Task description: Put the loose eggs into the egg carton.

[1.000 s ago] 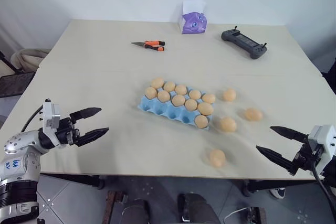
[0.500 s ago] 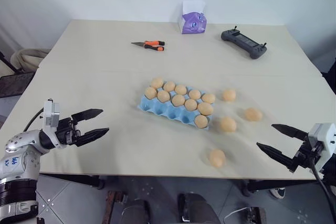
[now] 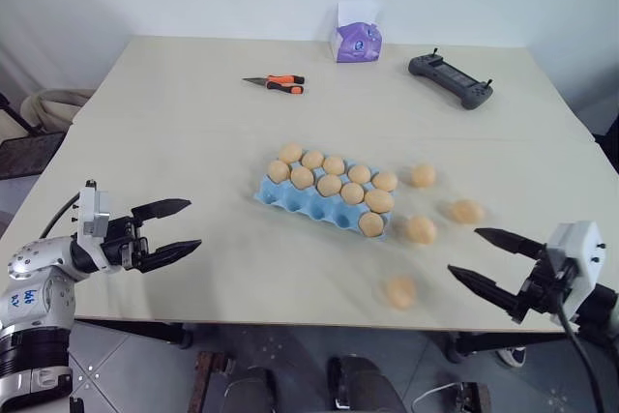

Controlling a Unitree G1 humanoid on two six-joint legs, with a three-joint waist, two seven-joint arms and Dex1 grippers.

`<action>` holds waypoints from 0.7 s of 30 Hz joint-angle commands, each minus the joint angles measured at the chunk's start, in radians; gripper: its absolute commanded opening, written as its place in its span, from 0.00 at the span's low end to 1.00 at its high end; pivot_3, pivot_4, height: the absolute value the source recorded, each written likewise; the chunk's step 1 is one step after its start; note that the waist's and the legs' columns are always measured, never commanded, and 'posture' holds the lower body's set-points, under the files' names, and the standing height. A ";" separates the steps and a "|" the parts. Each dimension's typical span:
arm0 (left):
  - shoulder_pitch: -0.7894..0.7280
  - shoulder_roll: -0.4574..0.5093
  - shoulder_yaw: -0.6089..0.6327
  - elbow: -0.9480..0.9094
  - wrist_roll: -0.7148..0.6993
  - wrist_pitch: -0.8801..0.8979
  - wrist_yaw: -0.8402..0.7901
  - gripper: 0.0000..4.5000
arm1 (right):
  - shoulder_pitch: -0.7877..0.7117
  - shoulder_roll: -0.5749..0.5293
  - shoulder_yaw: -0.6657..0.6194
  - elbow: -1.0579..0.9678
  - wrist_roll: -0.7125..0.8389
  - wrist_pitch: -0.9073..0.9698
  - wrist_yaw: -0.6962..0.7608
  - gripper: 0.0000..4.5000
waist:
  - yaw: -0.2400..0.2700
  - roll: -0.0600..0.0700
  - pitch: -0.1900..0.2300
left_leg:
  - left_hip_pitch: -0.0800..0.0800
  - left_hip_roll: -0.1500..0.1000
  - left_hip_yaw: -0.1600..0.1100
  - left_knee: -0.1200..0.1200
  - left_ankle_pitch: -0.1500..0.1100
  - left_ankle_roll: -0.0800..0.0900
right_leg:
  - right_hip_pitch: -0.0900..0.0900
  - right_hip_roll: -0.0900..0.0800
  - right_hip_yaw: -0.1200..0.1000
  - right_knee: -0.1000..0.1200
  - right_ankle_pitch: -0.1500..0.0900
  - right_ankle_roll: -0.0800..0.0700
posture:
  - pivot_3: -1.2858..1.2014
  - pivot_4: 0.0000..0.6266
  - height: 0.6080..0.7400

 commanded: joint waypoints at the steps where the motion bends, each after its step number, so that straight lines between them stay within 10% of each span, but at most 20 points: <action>1: -0.038 0.004 -0.004 0.051 0.013 -0.050 -0.034 1.00 | -0.005 -0.027 0.037 -0.087 0.020 0.091 -0.066 1.00 | 0.000 0.000 0.000 | 0.000 0.000 0.000 0.000 0.000 0.000 | 0.000 0.000 0.000 0.000 0.000 0.000 | 0.52 0.24 1.00; 21: -0.048 -0.036 -0.013 0.058 0.018 -0.089 -0.014 1.00 | -0.053 -0.017 0.341 -0.088 -0.206 0.110 -0.168 1.00 | 0.000 -0.001 0.000 | -0.002 0.000 -0.001 0.000 0.000 0.000 | -0.001 0.000 -0.001 -0.001 0.000 0.000 | 0.52 0.24 1.00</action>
